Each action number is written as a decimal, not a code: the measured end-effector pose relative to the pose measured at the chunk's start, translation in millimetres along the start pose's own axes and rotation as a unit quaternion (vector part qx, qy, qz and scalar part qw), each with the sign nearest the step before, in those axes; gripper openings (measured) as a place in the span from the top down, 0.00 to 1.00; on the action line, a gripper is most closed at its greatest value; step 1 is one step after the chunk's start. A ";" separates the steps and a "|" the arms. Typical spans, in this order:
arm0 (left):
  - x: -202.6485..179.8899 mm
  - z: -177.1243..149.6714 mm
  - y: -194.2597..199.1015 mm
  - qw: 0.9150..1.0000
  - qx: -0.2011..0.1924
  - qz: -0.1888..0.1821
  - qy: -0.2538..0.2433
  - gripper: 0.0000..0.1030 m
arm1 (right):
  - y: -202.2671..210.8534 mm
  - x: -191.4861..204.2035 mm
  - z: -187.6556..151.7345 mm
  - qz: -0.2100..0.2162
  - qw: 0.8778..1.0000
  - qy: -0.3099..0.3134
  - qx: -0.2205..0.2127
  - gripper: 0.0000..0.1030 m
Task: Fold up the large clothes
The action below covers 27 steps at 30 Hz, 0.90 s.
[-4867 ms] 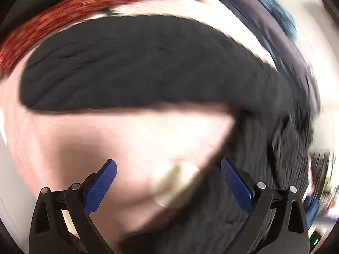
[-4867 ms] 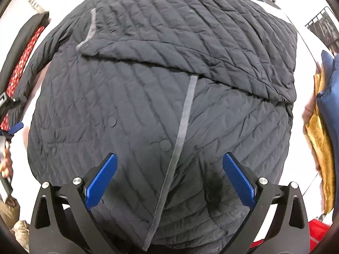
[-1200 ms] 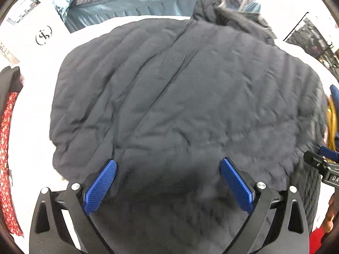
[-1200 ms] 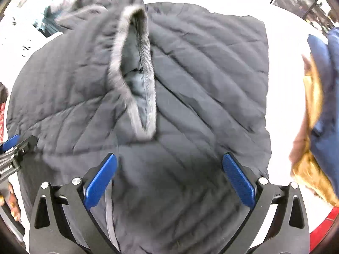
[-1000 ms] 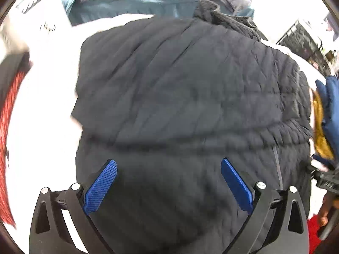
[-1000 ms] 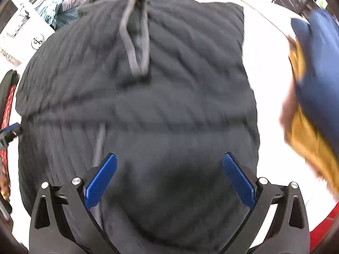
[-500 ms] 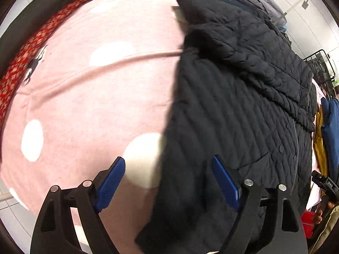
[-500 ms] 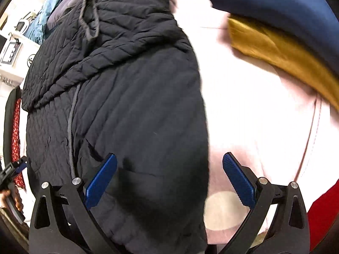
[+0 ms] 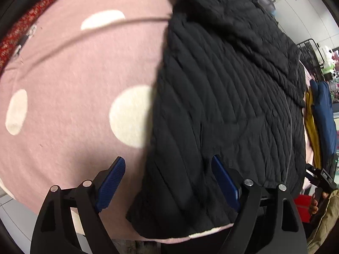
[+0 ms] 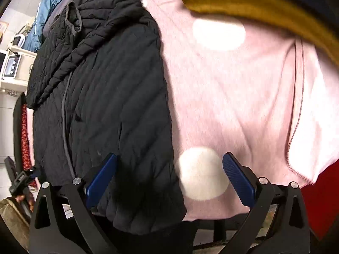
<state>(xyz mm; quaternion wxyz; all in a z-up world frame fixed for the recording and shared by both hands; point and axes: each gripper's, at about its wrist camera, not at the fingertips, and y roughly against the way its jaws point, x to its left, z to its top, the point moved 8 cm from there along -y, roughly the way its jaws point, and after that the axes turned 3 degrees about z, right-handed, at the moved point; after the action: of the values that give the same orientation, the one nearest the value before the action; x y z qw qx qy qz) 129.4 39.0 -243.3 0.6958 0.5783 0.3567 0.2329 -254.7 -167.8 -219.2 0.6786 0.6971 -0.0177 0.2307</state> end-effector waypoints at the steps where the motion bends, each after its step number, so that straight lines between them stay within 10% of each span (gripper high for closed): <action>1: -0.4 -3.7 -2.0 1.000 0.004 -0.003 -0.001 0.22 | 0.3 1.2 -2.9 0.008 1.000 -0.001 0.002 0.05; 11: 0.6 -19.9 -20.4 0.999 0.022 -0.024 0.000 0.23 | -34.2 35.9 -46.3 0.069 0.993 0.049 0.077 0.11; 14: 2.0 -22.4 -15.4 0.999 0.029 -0.043 0.006 0.40 | -44.6 32.3 -45.7 0.057 0.994 0.041 0.080 0.18; 22: -14.2 -25.6 -6.2 0.998 0.029 -0.061 -0.011 0.86 | -34.0 49.2 -40.8 0.081 0.993 0.047 0.077 0.77; 27: -17.6 -41.1 26.1 0.995 0.025 -0.092 -0.041 0.89 | -13.7 62.9 -47.1 0.091 0.992 0.055 0.065 0.85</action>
<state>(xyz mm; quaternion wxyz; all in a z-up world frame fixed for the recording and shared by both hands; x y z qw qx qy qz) 89.0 58.1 -217.2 0.7136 0.5693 0.3852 0.1354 -207.9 -103.7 -211.6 0.6080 0.7217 -0.0285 0.3297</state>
